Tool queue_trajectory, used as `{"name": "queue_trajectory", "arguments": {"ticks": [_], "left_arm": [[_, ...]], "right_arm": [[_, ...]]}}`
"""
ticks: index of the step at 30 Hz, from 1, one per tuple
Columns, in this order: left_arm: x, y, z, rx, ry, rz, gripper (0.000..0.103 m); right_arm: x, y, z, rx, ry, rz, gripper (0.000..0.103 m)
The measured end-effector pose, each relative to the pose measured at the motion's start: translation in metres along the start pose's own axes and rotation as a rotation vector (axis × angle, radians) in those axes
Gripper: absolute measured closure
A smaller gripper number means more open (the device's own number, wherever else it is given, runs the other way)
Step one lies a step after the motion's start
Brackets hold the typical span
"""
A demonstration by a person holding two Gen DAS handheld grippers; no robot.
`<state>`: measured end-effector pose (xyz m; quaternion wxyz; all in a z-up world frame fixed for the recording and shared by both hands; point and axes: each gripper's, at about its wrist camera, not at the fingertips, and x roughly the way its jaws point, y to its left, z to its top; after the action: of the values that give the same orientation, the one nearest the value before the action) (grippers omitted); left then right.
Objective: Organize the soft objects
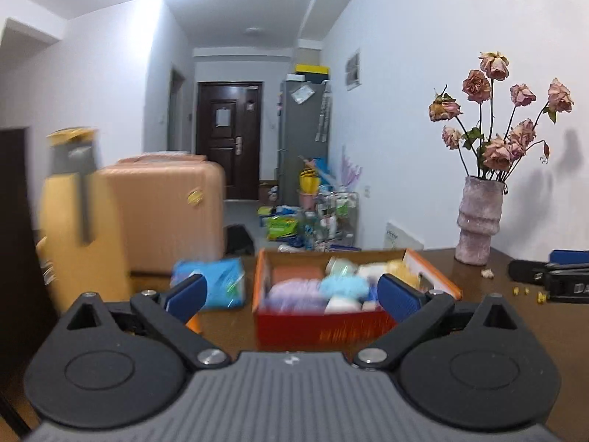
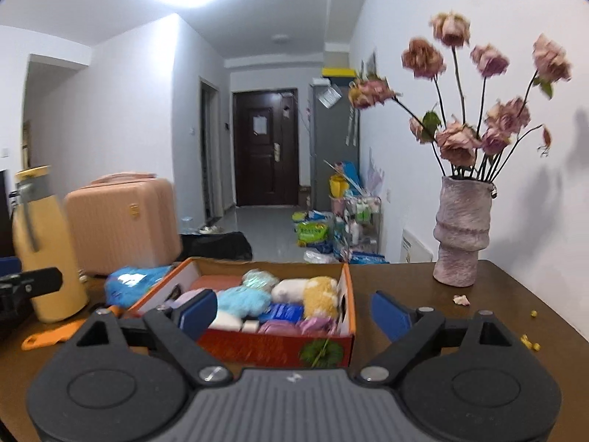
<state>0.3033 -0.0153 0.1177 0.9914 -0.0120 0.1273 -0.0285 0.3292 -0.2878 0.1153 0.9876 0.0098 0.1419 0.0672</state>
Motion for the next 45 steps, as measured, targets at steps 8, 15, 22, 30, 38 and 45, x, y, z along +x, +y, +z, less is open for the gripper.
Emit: {"name": "queue_trajectory", "arguments": {"ticks": [8, 15, 22, 30, 38, 45], "left_arm": [[-0.14, 0.013, -0.073, 0.002, -0.083, 0.05, 0.0], [-0.214, 0.014, -0.11, 0.006, -0.072, 0.04, 0.0], [-0.234, 0.02, -0.124, 0.024, -0.006, 0.043, 0.0], [-0.229, 0.023, -0.122, 0.011, -0.007, 0.06, 0.0], [-0.233, 0.017, -0.12, 0.014, -0.02, 0.045, 0.0], [-0.234, 0.019, -0.12, 0.005, -0.016, 0.042, 0.0]], "right_arm": [[-0.126, 0.024, -0.078, 0.044, -0.055, 0.015, 0.001], [-0.201, 0.061, -0.131, 0.012, -0.031, 0.014, 0.001], [-0.229, 0.08, -0.15, -0.018, 0.027, 0.039, 0.0], [-0.229, 0.067, -0.15, 0.042, 0.037, 0.016, 0.0], [-0.231, 0.069, -0.146, 0.017, 0.018, 0.027, 0.0], [-0.23, 0.069, -0.147, 0.021, 0.015, 0.024, 0.0]]}}
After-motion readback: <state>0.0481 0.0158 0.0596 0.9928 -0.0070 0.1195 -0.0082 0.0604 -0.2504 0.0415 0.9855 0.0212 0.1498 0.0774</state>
